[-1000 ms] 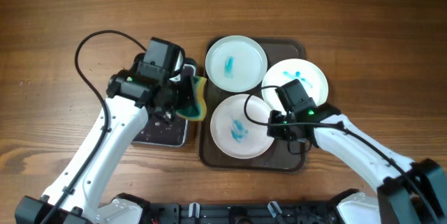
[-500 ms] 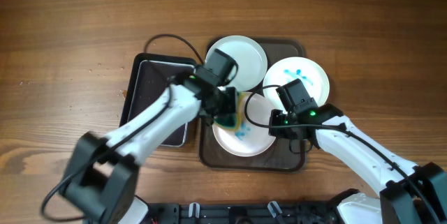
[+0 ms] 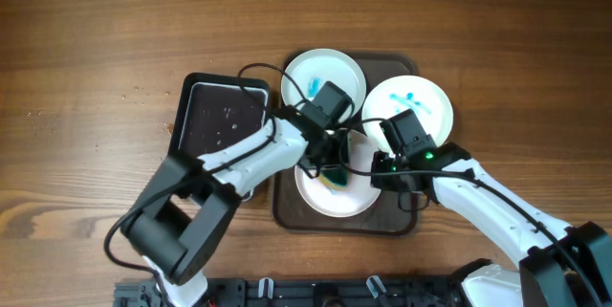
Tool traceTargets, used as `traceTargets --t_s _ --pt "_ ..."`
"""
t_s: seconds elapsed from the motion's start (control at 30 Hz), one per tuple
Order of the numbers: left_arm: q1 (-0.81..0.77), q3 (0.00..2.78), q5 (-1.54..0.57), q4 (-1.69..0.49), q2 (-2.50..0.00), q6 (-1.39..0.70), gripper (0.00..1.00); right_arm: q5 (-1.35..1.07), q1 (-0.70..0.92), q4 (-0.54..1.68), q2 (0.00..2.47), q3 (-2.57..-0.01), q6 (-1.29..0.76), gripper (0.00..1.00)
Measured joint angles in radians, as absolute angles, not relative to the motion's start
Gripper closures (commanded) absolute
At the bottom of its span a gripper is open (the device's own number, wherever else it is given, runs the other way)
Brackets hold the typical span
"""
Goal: Clean dirty plates on tray and stack at the side
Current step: 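Move the held sponge onto the lower plate with the left gripper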
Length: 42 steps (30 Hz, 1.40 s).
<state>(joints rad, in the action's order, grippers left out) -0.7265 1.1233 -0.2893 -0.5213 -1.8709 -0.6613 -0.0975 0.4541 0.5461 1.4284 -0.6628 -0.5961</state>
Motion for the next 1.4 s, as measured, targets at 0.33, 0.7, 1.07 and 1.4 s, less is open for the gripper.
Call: traceTargets --t_s 0.33,0.7,1.07,1.4 --pt "-0.755 1.132 -0.409 -0.508 -1.895 -0.673 0.96 -0.089 0.453 0.562 1.429 -0.66 -0.593 0.96" --pt "-0.68 1.147 -0.321 -0.791 -1.855 -0.647 0.96 -0.176 0.468 0.515 1.429 -0.662 -0.578 0.96" --pt "-0.687 1.118 -0.205 -0.834 -1.752 -0.623 0.87 -0.172 0.468 0.513 1.428 -0.663 -0.578 0.96" --pt "-0.689 1.118 -0.186 -0.826 -1.736 -0.607 0.62 -0.167 0.468 0.513 1.428 -0.663 -0.578 0.96"
